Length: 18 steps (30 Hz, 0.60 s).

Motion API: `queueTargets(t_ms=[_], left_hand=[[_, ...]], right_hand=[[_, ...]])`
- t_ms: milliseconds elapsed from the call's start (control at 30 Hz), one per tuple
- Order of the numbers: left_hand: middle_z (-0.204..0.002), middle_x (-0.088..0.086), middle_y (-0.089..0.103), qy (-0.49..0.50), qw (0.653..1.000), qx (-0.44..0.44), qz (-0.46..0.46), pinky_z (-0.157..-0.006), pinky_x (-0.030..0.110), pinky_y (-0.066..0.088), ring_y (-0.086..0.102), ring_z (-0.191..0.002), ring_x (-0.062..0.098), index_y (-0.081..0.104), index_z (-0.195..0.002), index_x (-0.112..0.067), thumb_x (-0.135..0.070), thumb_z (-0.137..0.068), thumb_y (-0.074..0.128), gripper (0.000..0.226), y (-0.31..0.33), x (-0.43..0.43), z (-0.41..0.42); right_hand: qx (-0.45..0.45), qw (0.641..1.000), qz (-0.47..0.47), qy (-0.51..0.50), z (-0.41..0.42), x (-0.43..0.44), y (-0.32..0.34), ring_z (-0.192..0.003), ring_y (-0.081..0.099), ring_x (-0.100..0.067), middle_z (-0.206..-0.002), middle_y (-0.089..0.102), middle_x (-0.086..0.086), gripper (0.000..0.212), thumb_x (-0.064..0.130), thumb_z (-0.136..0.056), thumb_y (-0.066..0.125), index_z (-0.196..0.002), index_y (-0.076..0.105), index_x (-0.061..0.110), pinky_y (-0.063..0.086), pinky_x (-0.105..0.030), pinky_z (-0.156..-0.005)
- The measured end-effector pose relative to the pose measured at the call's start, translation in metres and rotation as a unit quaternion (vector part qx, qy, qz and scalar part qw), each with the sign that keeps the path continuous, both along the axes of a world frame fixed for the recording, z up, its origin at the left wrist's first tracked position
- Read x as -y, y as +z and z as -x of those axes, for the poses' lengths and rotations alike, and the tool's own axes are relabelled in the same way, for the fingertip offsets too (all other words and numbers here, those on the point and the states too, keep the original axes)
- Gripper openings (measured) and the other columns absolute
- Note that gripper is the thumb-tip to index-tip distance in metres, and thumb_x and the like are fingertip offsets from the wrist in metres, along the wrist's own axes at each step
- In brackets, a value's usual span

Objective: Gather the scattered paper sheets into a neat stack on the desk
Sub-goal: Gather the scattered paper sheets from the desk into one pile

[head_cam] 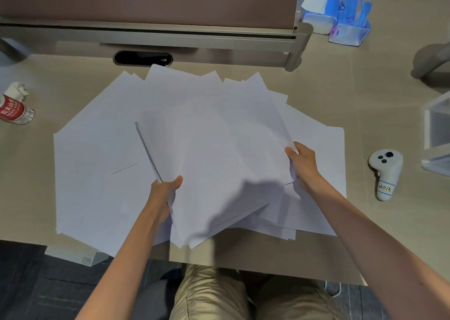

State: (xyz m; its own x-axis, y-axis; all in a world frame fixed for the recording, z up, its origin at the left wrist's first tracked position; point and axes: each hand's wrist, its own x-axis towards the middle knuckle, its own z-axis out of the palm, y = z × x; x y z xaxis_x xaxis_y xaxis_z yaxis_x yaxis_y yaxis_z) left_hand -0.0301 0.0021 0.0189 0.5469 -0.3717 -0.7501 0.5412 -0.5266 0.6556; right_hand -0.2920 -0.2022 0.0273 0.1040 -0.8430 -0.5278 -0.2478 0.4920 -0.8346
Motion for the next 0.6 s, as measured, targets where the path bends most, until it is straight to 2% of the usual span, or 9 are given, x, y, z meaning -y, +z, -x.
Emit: queueTargets(t_ms=[67,133,200,267,400,467,500,533,600], left_hand=[[-0.122,0.013,0.064,0.004,1.0,-0.016,0.002,-0.085,0.031,0.049,0.064,-0.103,0.026,0.052,-0.13,0.002,-0.006,-0.087,0.069,0.048,0.002,0.001,0.002],[-0.121,0.014,0.064,0.013,1.0,-0.028,0.003,-0.097,0.039,0.048,0.063,-0.109,0.029,0.054,-0.13,0.002,-0.006,-0.087,0.068,0.046,0.005,0.001,0.004],[-0.122,0.015,0.065,0.019,0.999,-0.038,0.004,-0.103,0.045,0.045,0.062,-0.112,0.031,0.053,-0.131,0.002,-0.009,-0.085,0.071,0.05,0.006,0.001,0.008],[-0.123,0.016,0.065,0.017,0.998,-0.053,0.004,-0.103,0.047,0.045,0.063,-0.112,0.032,0.054,-0.13,0.002,-0.011,-0.085,0.071,0.05,0.007,0.002,0.014],[-0.121,0.018,0.065,0.016,0.996,-0.087,0.014,-0.093,0.039,0.05,0.064,-0.109,0.032,0.057,-0.126,0.006,-0.007,-0.089,0.066,0.04,0.009,0.007,0.028],[-0.12,0.017,0.066,0.016,0.997,-0.081,0.009,-0.088,0.036,0.05,0.065,-0.105,0.03,0.057,-0.126,0.006,-0.01,-0.088,0.068,0.042,0.008,0.011,0.033],[-0.119,0.015,0.066,0.022,0.997,-0.071,-0.001,-0.086,0.035,0.05,0.065,-0.104,0.03,0.056,-0.126,0.006,-0.011,-0.087,0.069,0.044,0.008,0.013,0.035],[-0.118,0.014,0.066,0.028,0.998,-0.057,-0.014,-0.087,0.034,0.05,0.064,-0.104,0.029,0.055,-0.126,0.006,-0.012,-0.086,0.071,0.046,0.007,0.015,0.036],[-0.118,0.011,0.063,0.033,0.998,-0.024,-0.042,-0.091,0.035,0.05,0.062,-0.107,0.03,0.051,-0.127,0.002,-0.015,-0.085,0.072,0.05,0.006,0.019,0.038]], right_hand=[[0.002,0.999,-0.007,-0.033,0.004,0.001,0.0,-0.075,0.066,-0.011,-0.093,0.069,-0.004,0.018,0.003,-0.094,0.05,-0.102,0.065,0.009,0.05,-0.014,-0.064],[-0.001,0.997,-0.018,-0.073,0.008,0.002,-0.003,-0.087,0.064,-0.02,-0.107,0.069,-0.01,0.019,0.006,-0.093,0.051,-0.105,0.066,0.01,0.052,-0.028,-0.079],[0.004,0.994,-0.034,-0.104,0.009,-0.002,-0.003,-0.093,0.062,-0.022,-0.117,0.067,-0.01,0.025,0.007,-0.094,0.05,-0.115,0.064,0.009,0.049,-0.033,-0.088],[0.005,0.991,-0.056,-0.121,0.008,-0.01,-0.003,-0.098,0.058,-0.021,-0.123,0.061,-0.007,0.031,0.006,-0.096,0.05,-0.127,0.056,0.004,0.045,-0.031,-0.091],[0.042,0.985,-0.115,-0.12,0.006,-0.031,-0.009,-0.104,0.057,-0.021,-0.129,0.057,-0.006,0.036,0.004,-0.098,0.049,-0.133,0.049,-0.001,0.045,-0.033,-0.096],[0.058,0.985,-0.137,-0.092,0.008,-0.04,-0.01,-0.095,0.062,-0.017,-0.117,0.063,-0.009,0.024,0.003,-0.097,0.05,-0.12,0.058,0.0,0.049,-0.03,-0.09],[0.059,0.984,-0.152,-0.075,0.008,-0.043,-0.009,-0.082,0.064,-0.012,-0.1,0.066,-0.009,0.012,0.002,-0.096,0.051,-0.101,0.062,0.002,0.051,-0.024,-0.079],[0.057,0.984,-0.157,-0.059,0.009,-0.046,-0.008,-0.069,0.06,-0.008,-0.084,0.062,-0.006,0.016,0.002,-0.096,0.052,-0.082,0.059,0.006,0.049,-0.019,-0.069],[0.073,0.98,-0.181,-0.042,0.011,-0.047,-0.011,-0.072,0.06,-0.014,-0.08,0.062,-0.005,0.023,0.001,-0.095,0.052,-0.074,0.057,0.009,0.05,-0.023,-0.074]])
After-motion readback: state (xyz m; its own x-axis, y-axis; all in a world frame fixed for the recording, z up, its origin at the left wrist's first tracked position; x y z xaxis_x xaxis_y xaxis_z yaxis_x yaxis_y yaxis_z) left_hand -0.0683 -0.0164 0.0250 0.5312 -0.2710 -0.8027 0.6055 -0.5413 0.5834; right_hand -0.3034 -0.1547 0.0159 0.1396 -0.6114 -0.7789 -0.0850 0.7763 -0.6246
